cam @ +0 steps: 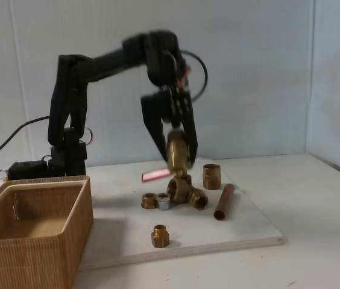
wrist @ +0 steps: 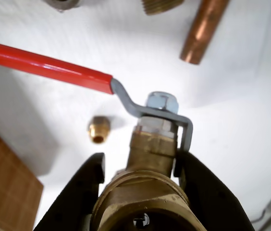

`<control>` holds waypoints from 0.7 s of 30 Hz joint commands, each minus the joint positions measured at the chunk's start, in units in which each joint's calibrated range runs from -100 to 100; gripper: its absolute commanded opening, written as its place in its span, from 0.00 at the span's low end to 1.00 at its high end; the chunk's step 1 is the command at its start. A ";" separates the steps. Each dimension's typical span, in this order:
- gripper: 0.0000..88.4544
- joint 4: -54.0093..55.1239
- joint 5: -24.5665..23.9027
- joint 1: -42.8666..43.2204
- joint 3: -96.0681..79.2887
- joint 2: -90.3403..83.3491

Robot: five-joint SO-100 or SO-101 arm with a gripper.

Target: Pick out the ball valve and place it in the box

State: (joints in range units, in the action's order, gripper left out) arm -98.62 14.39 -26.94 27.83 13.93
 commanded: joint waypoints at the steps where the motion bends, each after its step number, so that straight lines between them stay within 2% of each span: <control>1: 0.08 -0.69 -1.19 0.44 2.95 -9.57; 8: 0.08 -0.69 -2.33 -0.74 2.23 -19.40; 21: 0.08 -0.60 -1.97 -5.61 -11.85 -37.63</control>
State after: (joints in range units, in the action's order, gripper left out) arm -98.80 12.32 -31.01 15.66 -18.59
